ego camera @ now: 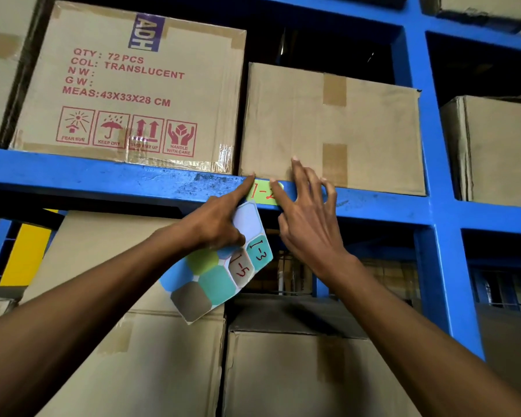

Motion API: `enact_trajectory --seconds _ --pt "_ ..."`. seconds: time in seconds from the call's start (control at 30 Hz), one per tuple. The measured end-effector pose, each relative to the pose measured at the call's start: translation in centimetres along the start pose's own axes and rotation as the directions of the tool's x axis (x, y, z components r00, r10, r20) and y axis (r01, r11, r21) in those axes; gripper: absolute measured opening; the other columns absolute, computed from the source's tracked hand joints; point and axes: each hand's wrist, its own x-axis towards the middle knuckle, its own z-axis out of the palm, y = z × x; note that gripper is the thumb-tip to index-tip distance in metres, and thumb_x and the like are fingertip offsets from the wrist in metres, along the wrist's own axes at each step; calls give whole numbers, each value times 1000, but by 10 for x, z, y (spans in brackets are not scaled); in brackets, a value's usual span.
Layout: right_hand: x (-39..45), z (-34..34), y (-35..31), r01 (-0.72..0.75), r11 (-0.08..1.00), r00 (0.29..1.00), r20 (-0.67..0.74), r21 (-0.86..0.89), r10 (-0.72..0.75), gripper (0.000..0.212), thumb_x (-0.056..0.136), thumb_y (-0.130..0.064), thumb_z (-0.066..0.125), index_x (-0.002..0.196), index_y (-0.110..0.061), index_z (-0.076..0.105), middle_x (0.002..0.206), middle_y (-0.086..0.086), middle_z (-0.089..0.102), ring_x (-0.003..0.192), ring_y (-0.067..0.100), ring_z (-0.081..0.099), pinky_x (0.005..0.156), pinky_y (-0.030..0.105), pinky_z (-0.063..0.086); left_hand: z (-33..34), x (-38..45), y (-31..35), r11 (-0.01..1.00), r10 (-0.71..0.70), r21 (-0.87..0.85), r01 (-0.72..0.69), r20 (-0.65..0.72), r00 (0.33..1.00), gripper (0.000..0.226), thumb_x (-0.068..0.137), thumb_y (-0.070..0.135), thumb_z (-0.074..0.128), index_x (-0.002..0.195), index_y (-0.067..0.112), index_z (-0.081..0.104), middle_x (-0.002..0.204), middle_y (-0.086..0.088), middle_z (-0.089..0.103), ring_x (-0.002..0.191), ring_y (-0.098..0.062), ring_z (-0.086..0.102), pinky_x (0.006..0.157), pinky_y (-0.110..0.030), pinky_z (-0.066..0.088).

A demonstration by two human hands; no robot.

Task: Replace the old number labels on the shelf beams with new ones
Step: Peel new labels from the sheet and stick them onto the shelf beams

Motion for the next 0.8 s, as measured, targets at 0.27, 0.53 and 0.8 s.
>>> enact_trajectory --seconds 0.27,0.53,0.8 --pt "-24 10 7 -10 995 1000 5 -103 11 69 72 -6 62 137 -16 41 151 23 26 137 37 31 103 48 13 18 -19 -7 998 -4 60 2 26 1000 120 73 6 70 141 42 -23 68 -5 45 78 -27 40 67 -37 39" --pt "-71 -3 17 147 984 979 157 -106 -129 64 66 -11 67 128 -20 52 148 18 37 133 34 40 105 50 33 36 -44 -5 996 -8 -87 9 6 1000 110 72 4 70 146 42 -3 96 -15 57 79 -27 49 68 -29 41" --pt "-96 -24 9 -168 877 982 154 450 109 37 81 -32 42 97 -14 70 98 2 64 89 15 48 73 12 28 56 -82 11 637 -318 -748 188 -33 947 75 82 -2 65 142 28 32 112 -14 66 79 -20 67 63 -26 57"
